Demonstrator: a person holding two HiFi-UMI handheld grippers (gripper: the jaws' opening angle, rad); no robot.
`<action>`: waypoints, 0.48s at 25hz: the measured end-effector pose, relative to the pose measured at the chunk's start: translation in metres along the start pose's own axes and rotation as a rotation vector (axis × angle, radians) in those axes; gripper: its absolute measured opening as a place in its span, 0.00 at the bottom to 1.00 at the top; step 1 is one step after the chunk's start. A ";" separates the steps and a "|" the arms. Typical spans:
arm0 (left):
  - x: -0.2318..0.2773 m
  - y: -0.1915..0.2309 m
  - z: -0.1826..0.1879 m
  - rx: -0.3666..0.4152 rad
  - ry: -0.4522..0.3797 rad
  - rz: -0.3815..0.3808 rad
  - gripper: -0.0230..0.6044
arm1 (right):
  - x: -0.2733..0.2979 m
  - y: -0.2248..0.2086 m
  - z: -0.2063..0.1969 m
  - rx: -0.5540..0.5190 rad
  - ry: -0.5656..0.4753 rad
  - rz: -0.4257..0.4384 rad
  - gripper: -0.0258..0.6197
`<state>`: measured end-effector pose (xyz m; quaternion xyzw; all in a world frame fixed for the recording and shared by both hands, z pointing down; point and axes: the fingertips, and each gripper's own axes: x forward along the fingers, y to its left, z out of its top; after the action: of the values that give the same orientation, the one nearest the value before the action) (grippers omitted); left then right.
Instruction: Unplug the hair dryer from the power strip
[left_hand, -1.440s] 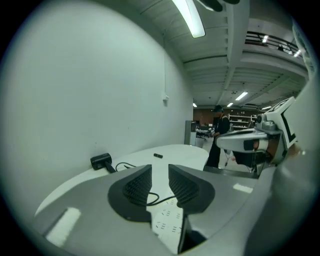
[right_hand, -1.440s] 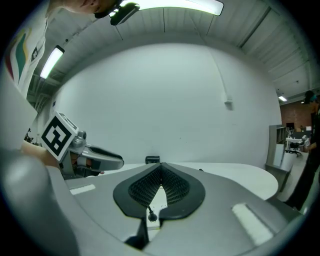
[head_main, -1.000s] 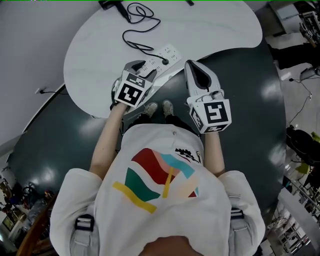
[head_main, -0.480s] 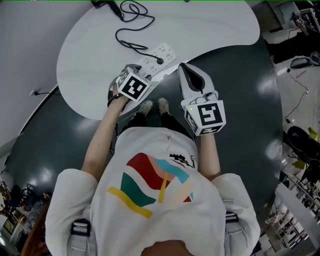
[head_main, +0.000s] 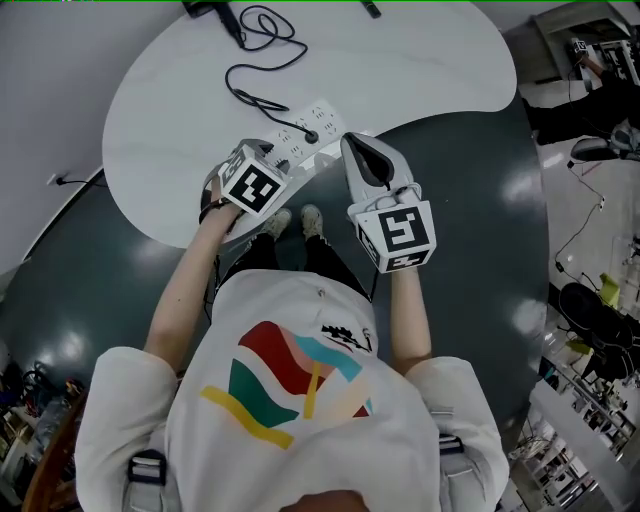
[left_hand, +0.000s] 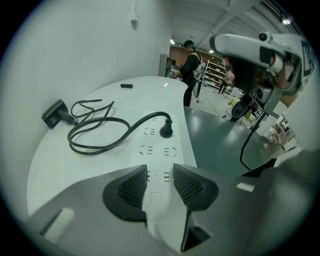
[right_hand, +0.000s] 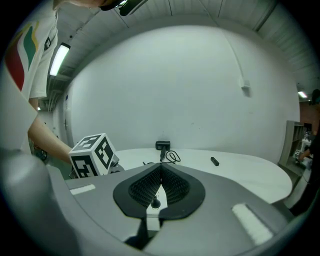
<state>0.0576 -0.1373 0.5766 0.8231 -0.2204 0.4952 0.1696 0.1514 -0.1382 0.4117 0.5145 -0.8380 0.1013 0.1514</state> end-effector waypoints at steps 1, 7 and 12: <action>0.000 0.000 0.000 0.006 0.005 0.002 0.30 | 0.003 0.000 -0.001 0.000 0.000 0.005 0.06; 0.001 0.001 0.000 0.007 -0.003 0.008 0.30 | 0.024 0.005 -0.009 -0.013 -0.009 0.096 0.12; 0.003 -0.001 -0.001 0.004 0.021 0.000 0.30 | 0.053 0.019 -0.050 -0.128 0.092 0.205 0.29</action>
<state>0.0587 -0.1361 0.5796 0.8181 -0.2175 0.5043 0.1705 0.1191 -0.1576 0.4775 0.4104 -0.8830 0.0862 0.2111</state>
